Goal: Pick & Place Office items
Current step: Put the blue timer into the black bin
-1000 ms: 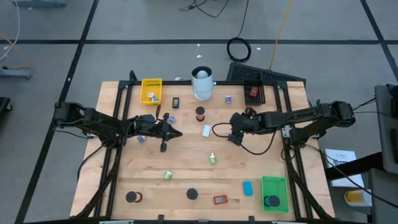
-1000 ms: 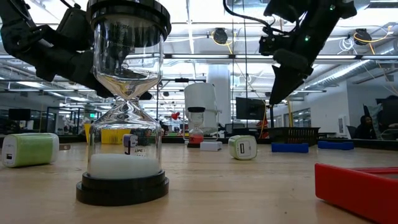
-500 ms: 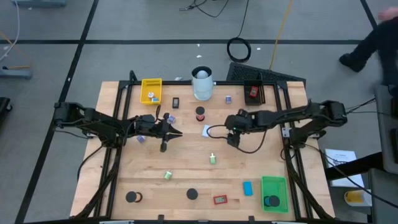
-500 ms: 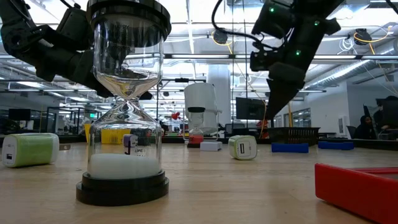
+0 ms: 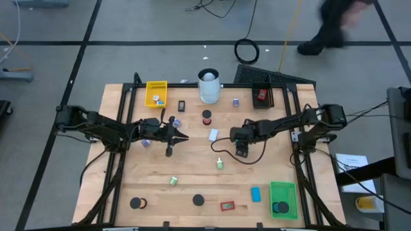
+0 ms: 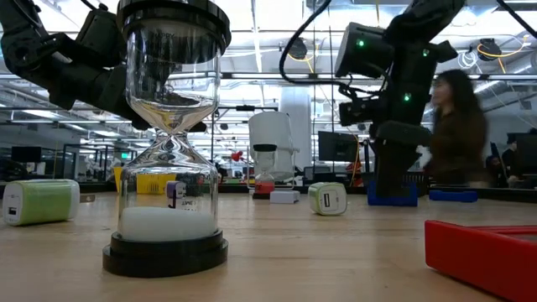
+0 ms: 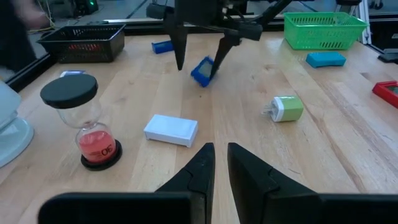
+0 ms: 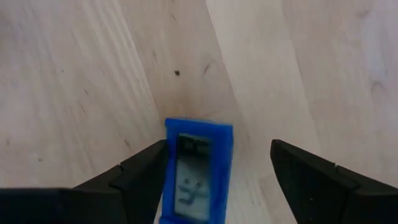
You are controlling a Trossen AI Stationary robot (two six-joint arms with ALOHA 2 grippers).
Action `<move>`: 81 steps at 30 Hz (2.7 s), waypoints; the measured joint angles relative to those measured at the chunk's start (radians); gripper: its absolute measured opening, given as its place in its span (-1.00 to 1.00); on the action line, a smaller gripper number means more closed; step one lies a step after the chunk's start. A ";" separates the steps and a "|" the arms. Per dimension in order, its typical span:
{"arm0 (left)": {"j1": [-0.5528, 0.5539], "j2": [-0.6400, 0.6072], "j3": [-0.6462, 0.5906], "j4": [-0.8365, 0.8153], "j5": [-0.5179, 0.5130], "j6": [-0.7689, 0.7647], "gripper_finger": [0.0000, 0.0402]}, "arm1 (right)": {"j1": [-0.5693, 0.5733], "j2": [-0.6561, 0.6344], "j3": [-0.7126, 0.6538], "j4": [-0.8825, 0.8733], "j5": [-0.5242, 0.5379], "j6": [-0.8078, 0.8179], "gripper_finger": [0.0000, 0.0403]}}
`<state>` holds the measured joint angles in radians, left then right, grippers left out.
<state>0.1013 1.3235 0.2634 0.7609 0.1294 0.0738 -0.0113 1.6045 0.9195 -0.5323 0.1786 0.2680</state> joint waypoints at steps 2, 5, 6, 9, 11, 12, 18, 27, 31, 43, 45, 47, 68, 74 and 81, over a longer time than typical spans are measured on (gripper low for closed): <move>0.000 0.000 0.000 0.000 0.000 0.000 -0.74 | -0.002 0.001 -0.012 0.000 -0.003 0.005 0.32; 0.000 0.000 0.000 0.000 0.000 0.000 -0.74 | -0.013 0.000 -0.043 0.027 -0.075 0.029 0.26; 0.000 0.000 0.000 0.001 0.000 0.000 -0.74 | -0.015 -0.001 -0.052 0.039 -0.085 0.039 0.24; 0.000 0.000 0.000 0.001 0.000 0.000 -0.74 | -0.017 -0.004 -0.070 0.054 -0.099 0.053 0.18; 0.000 0.000 0.000 0.002 0.000 0.000 -0.74 | -0.016 -0.004 -0.075 0.054 -0.101 0.053 0.12; 0.000 0.000 0.000 0.002 0.000 0.000 -0.74 | -0.016 -0.004 -0.075 0.055 -0.101 0.053 0.08; 0.000 0.000 0.000 0.003 0.000 0.000 -0.75 | -0.016 -0.015 -0.078 0.057 -0.104 0.053 -0.20; 0.000 0.000 0.000 0.003 0.000 0.000 -0.74 | -0.016 -0.064 -0.082 0.057 -0.098 0.034 -0.68; 0.000 0.000 0.000 0.004 0.000 0.000 -0.74 | -0.016 -0.075 -0.081 0.069 -0.072 0.050 -0.78; 0.000 0.000 0.000 0.008 0.000 0.000 -0.74 | -0.056 -0.074 -0.108 0.241 -0.070 0.140 -0.73; 0.000 0.000 0.000 0.008 0.000 0.000 -0.74 | -0.056 -0.075 -0.108 0.255 -0.071 0.149 -0.77; 0.000 0.000 0.000 0.007 0.000 0.000 -0.74 | -0.055 -0.074 -0.108 0.250 -0.073 0.170 -0.77; 0.000 0.000 0.000 0.007 0.000 0.000 -0.74 | -0.020 -0.074 -0.125 0.361 -0.240 0.210 -0.75; 0.000 0.000 0.000 0.006 0.000 0.000 -0.74 | -0.019 -0.074 -0.125 0.354 -0.259 0.216 -0.71; 0.000 0.000 0.000 0.006 0.000 0.000 -0.74 | -0.022 -0.075 -0.125 0.251 -0.120 0.181 -0.37</move>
<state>0.1009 1.3235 0.2634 0.7673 0.1291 0.0740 -0.0332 1.5299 0.7944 -0.2815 0.0585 0.4490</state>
